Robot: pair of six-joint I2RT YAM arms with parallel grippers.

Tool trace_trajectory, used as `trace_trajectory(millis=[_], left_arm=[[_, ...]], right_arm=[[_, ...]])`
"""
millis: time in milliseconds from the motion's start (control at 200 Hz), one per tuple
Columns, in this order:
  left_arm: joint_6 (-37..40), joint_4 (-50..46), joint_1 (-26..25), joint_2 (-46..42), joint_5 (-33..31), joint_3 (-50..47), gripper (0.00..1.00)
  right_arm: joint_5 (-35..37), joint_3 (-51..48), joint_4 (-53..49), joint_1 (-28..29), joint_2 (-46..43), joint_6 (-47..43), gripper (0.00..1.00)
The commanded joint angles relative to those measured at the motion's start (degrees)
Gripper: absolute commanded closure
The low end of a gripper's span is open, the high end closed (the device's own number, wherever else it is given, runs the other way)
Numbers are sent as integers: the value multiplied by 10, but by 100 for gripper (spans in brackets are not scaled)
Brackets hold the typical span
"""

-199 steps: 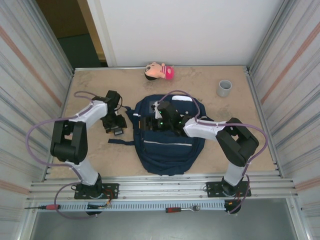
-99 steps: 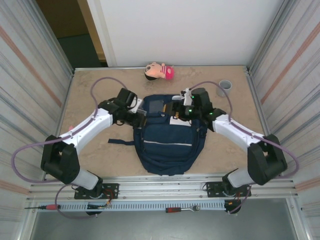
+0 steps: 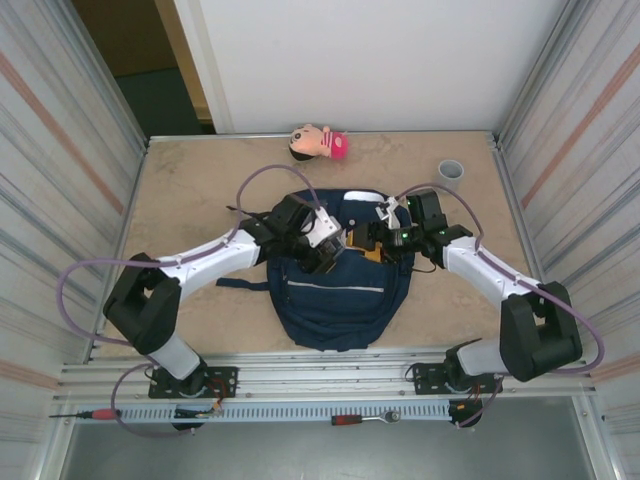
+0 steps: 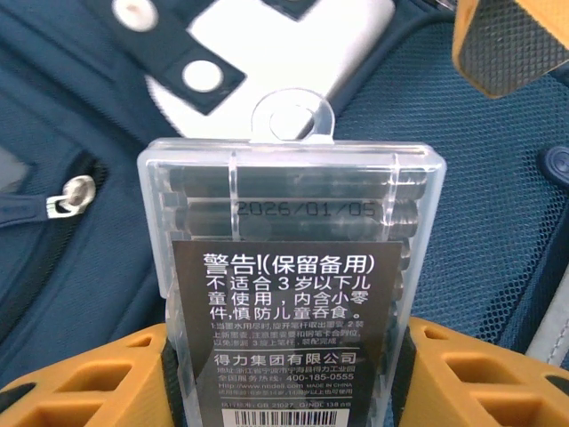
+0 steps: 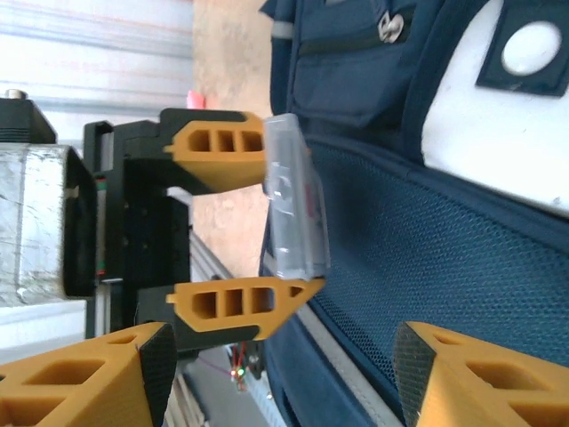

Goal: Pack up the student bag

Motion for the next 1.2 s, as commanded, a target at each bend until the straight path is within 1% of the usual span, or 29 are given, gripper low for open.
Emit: trace_trajectory(millis=[0,120,286,436,661,922,987,1037,1112,1198], left_arm=[[32,59,-7,3,28,-16,63],[34,94,-8,0,46,-36,62],[37,121,-12,-2,57,-52,61],[38,149,-15,-4,70,-68,61],[43,150,-19,-4,74,-67,61],[45,139,-28,-14,55,-65,59],[44,135,-27,-16,44,-64,56],[45,131,-27,-19,37,-61,51],[46,123,-28,-30,26,-58,38],[49,111,-27,-51,17,-54,28]], right_arm=[[-42,-7,4,-3,13,-26,34],[-37,-1,5,-5,36,-36,36],[-62,0,47,-5,60,-41,40],[-68,10,42,-1,83,-55,46],[-47,20,34,2,103,-70,64],[-55,28,38,2,111,-74,90],[-53,25,36,0,99,-75,95],[-50,23,32,-5,86,-76,97],[-44,17,23,-17,59,-76,99],[-34,3,9,-40,19,-75,99]])
